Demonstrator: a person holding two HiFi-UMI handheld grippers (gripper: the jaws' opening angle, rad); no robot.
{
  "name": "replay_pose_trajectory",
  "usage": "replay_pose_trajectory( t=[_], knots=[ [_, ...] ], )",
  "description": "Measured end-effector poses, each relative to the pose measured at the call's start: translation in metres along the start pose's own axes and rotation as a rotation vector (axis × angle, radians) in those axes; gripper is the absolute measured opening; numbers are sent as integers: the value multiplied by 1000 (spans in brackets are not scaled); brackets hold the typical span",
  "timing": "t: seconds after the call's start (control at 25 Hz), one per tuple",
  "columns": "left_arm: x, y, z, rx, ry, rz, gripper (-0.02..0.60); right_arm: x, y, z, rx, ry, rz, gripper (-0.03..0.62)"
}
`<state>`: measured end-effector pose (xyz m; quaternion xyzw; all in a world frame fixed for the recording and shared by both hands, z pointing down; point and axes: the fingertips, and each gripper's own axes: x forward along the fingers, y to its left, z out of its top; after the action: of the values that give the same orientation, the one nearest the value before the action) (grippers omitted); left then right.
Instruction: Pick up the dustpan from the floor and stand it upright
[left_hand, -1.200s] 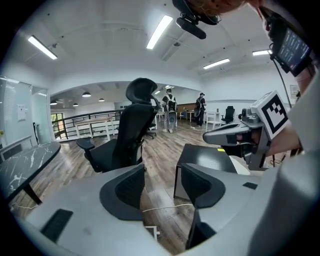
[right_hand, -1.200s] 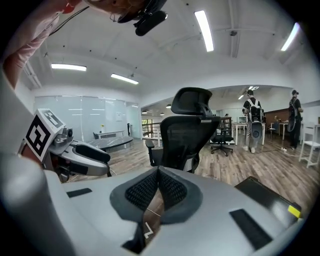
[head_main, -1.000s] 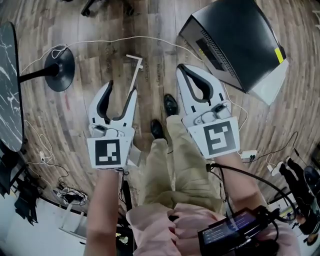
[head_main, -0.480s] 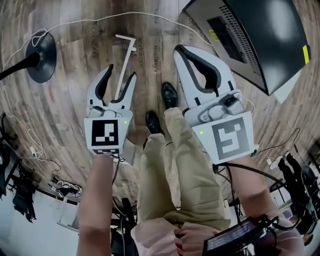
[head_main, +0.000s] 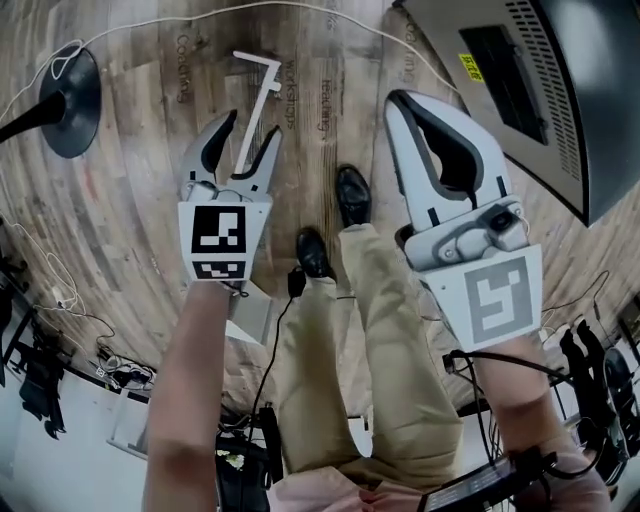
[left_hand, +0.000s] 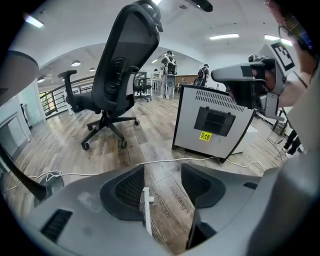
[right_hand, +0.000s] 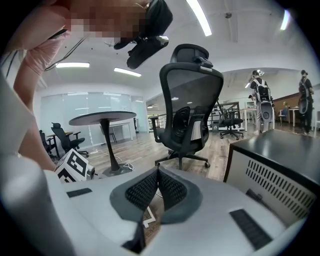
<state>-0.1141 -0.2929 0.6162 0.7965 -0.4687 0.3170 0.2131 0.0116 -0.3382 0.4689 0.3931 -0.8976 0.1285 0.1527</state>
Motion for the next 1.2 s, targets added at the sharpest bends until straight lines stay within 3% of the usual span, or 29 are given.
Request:
replay_pose_trajectory(
  t=[0.44,0.68,1.2],
  knots=[
    [60,10,-88,-21,103,-5,235,4,-8,-50,-22,10,28,1],
    [90,18,-118,-2,142,2,236,5,-17,-73,-38,25,26,2],
    [138,25,-183,-46,229,20,236,9,-35,-123,-45,70,11,1]
  ],
)
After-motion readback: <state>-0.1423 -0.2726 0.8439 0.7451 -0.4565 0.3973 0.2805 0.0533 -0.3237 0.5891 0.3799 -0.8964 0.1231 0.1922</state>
